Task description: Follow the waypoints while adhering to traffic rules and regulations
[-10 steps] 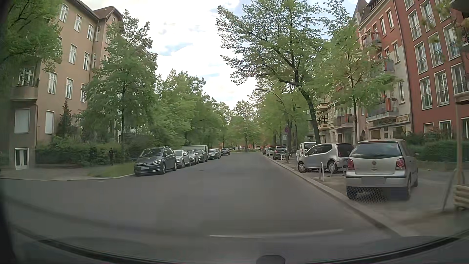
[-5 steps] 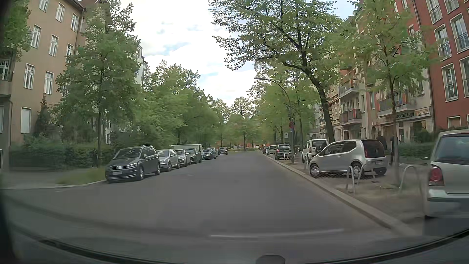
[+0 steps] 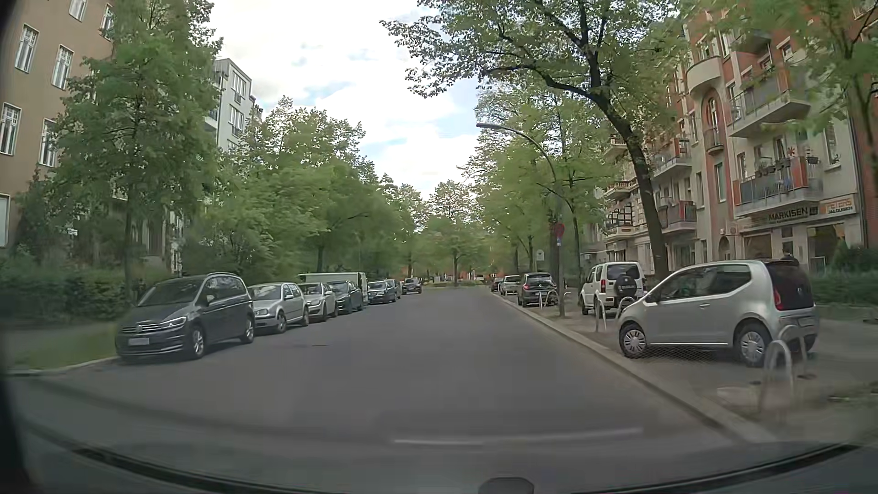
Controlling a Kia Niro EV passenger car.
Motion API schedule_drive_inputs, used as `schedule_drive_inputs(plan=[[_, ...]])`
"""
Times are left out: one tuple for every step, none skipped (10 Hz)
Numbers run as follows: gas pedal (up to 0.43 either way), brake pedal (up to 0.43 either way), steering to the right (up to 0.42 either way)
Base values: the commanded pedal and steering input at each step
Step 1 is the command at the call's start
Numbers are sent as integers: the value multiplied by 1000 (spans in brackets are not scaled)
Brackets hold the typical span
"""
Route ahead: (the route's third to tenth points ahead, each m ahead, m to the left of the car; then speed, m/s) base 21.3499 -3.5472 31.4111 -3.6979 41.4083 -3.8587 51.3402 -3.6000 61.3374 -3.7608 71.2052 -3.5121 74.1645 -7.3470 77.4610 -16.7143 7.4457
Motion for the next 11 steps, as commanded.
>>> schedule_drive_inputs(plan=[[358, 18, 4], [358, 18, 4], [358, 18, 3], [358, 18, 3], [358, 18, 3], [358, 18, 4], [358, 18, 3], [358, 18, 0], [358, 18, -2], [358, 18, -2], [358, 18, -1]])
